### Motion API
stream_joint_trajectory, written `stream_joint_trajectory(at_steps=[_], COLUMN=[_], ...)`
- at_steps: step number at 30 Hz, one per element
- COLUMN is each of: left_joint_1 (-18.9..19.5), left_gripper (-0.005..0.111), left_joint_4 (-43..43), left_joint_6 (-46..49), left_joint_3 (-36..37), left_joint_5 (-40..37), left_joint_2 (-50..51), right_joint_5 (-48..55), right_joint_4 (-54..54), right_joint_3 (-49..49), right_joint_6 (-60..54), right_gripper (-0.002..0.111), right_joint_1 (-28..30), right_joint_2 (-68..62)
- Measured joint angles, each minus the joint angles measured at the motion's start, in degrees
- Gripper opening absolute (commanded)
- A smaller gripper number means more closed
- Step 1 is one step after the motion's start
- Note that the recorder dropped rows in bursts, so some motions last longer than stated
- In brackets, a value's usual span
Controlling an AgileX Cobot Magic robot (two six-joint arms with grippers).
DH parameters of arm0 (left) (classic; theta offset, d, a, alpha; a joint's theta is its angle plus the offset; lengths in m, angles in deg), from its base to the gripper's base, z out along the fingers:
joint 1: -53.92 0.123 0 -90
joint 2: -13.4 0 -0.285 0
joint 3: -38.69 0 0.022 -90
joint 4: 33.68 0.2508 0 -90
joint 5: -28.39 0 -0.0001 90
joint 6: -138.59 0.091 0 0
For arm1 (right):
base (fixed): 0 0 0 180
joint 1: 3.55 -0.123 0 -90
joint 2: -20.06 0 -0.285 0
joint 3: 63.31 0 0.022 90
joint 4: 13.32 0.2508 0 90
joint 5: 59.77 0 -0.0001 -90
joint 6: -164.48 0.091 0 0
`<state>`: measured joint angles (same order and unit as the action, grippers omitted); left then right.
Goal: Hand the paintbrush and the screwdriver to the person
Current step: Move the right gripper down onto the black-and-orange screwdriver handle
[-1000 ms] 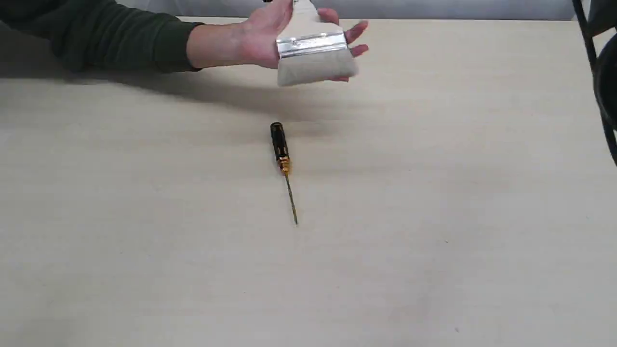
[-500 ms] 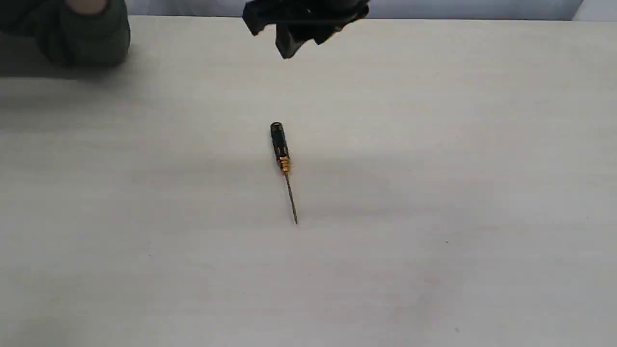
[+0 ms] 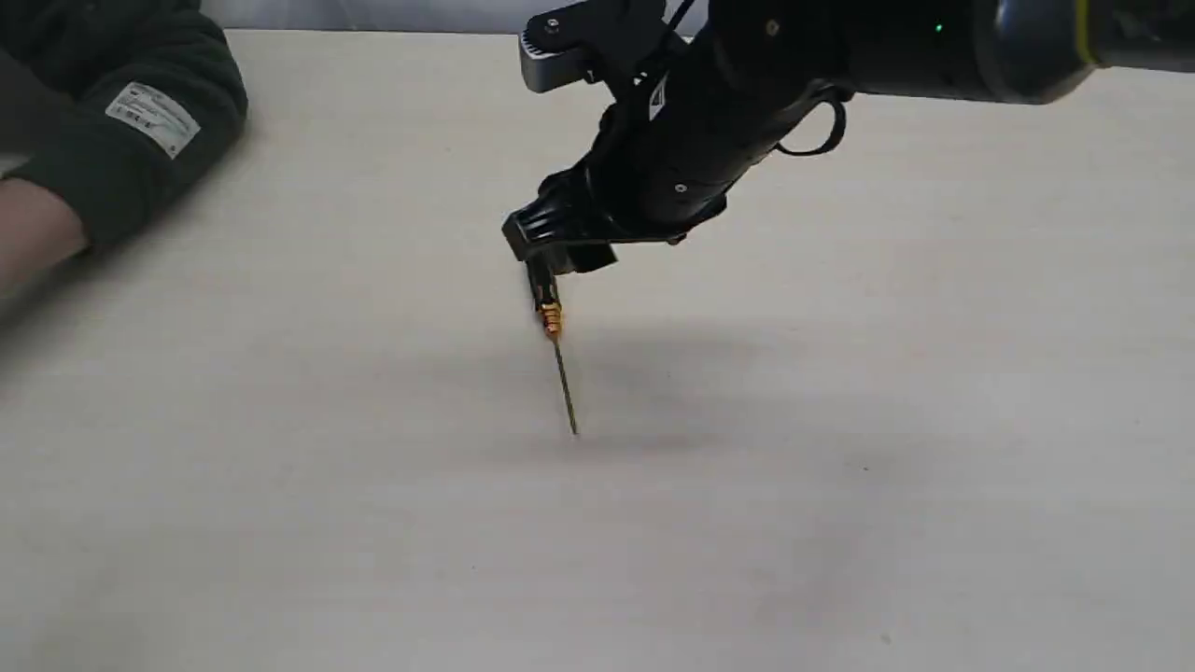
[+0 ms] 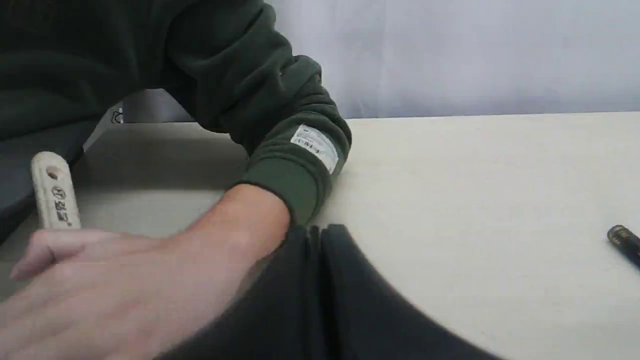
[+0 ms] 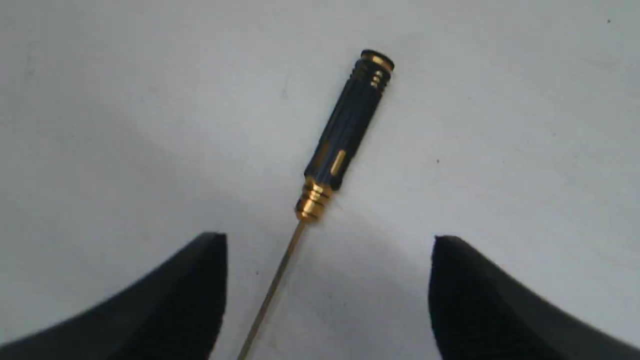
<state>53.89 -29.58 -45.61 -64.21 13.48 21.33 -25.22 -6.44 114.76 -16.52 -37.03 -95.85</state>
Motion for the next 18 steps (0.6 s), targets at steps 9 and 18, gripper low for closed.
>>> stream_joint_trajectory(at_steps=[9,18], left_joint_1=[0.0,0.0], left_gripper=[0.000,0.000], left_joint_4=[0.0,0.0], left_joint_6=[0.0,0.0], left_joint_3=[0.0,0.0], left_joint_5=[0.0,0.0], left_joint_2=[0.0,0.0], right_joint_5=[-4.5,-6.3], right_joint_4=[1.0,1.3], right_joint_3=[0.0,4.1], right_joint_6=[0.0,0.1], right_gripper=[0.063,0.063], right_joint_1=[0.0,0.0], right_joint_2=[-5.6,-11.9])
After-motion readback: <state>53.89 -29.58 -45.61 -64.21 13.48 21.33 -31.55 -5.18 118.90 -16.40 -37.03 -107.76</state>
